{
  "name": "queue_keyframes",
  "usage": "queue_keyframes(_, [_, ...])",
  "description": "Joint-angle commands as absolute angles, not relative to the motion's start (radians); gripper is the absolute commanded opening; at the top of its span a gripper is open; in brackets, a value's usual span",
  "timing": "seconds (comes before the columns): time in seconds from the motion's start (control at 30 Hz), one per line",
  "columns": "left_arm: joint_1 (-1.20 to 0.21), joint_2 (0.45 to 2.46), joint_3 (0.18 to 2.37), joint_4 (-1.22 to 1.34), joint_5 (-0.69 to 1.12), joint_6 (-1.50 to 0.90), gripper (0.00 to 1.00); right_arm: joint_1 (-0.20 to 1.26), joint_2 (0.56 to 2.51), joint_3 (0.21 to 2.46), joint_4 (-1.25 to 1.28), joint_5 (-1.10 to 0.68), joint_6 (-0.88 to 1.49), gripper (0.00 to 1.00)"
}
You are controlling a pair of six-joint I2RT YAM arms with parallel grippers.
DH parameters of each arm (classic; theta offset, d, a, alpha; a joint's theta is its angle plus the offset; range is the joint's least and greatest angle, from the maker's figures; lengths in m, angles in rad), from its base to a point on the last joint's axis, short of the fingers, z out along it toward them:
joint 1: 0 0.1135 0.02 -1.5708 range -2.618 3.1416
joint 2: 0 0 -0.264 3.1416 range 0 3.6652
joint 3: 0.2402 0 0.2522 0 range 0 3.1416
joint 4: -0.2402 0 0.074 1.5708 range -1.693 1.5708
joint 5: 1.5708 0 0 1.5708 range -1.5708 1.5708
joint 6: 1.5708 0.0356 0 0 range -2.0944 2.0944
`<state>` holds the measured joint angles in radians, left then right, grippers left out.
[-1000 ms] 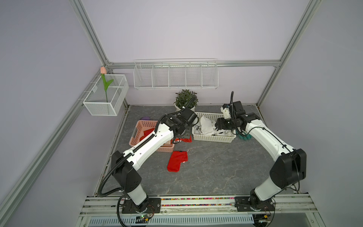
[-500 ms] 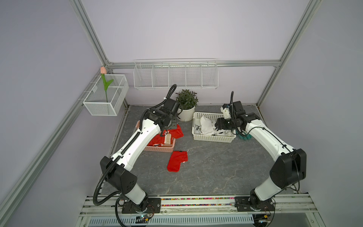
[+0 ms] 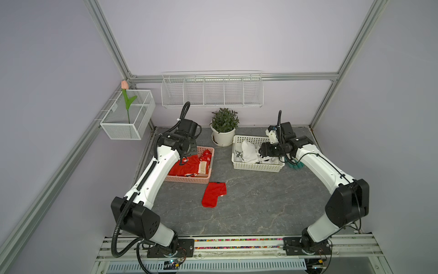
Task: Sort the socks into the basket by color
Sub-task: Place the sock in the bin.
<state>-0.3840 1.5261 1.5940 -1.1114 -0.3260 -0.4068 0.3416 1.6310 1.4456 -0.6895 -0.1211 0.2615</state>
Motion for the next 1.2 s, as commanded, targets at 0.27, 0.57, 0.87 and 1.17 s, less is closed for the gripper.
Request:
queue_keyframes(0.27, [-0.301, 1.529, 1.497, -1.052, -0.318, -0.420, 0.00, 0.337, 1.652, 1.460, -0.679, -0.133, 0.261, 0.60])
queue_keyframes(0.57, [-0.217, 1.616, 1.443, -0.959, -0.306, -0.444, 0.00, 0.339, 1.663, 1.462, -0.678, -0.131, 0.261, 0.60])
queue_keyframes(0.87, [-0.142, 1.721, 1.455, -0.925, -0.297, -0.451, 0.00, 0.338, 1.660, 1.464, -0.689, -0.121, 0.253, 0.60])
queue_keyframes(1.17, [-0.133, 1.828, 1.527, -0.934, -0.293, -0.449, 0.14, 0.339, 1.654, 1.462, -0.690, -0.119, 0.253, 0.60])
